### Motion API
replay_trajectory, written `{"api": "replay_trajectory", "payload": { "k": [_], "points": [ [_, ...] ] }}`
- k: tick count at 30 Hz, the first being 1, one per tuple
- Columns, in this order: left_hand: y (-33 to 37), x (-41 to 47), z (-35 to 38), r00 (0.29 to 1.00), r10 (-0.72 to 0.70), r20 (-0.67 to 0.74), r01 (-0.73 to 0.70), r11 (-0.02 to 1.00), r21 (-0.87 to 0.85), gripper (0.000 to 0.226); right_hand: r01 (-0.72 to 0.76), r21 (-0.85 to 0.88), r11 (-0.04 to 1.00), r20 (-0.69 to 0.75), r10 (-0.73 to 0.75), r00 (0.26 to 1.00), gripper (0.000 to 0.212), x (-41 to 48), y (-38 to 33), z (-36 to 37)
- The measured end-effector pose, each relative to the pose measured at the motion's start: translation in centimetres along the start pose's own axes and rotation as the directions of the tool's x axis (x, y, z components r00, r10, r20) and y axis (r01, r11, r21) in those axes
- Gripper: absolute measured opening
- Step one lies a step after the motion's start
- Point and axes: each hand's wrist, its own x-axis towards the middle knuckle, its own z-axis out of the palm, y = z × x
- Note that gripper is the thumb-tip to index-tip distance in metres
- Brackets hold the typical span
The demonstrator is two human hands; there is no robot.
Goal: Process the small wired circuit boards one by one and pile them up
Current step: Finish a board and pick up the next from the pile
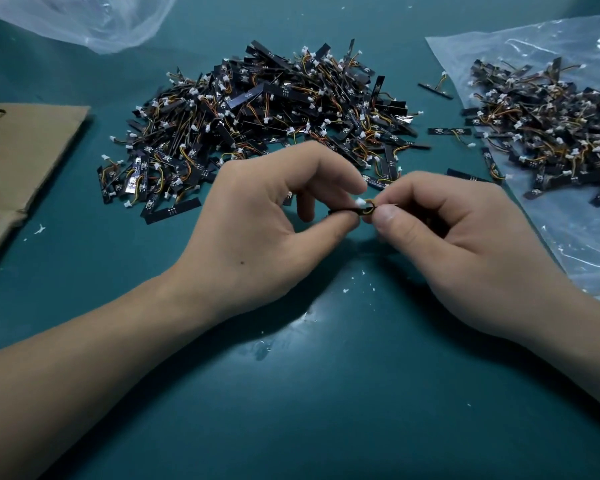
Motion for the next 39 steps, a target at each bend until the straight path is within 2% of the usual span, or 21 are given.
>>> {"api": "replay_trajectory", "payload": {
  "k": [7,13,17,20,29,39],
  "points": [
    [0.16,0.02,-0.32,0.983,-0.101,0.151,0.110,0.992,-0.055,0.010,0.025,0.055,0.998,-0.009,-0.025,1.000,0.019,-0.15,-0.35,-0.31],
    [0.44,0.12,-0.23,0.982,-0.074,0.172,0.065,0.996,0.062,0.016,0.012,0.050,0.999,0.052,-0.014,0.999,0.019,-0.13,-0.35,-0.35],
    [0.64,0.14,-0.30,0.980,-0.084,0.178,0.076,0.996,0.049,0.020,0.011,0.077,0.997,0.015,-0.012,1.000,0.019,-0.11,-0.41,-0.36],
    [0.81,0.16,-0.35,0.983,-0.042,0.177,0.031,0.998,0.063,0.021,0.007,0.104,0.995,0.022,-0.009,1.000,0.018,-0.18,-0.41,-0.39],
    [0.82,0.19,-0.64,0.970,0.012,0.245,-0.019,0.999,0.026,0.022,0.021,0.123,0.992,0.112,-0.035,0.993,0.018,-0.31,-0.45,-0.55],
    [0.79,0.17,-0.64,0.969,0.021,0.247,-0.030,0.999,0.032,0.022,0.024,0.107,0.994,0.147,-0.040,0.988,0.019,-0.29,-0.44,-0.61]
  ]
}}
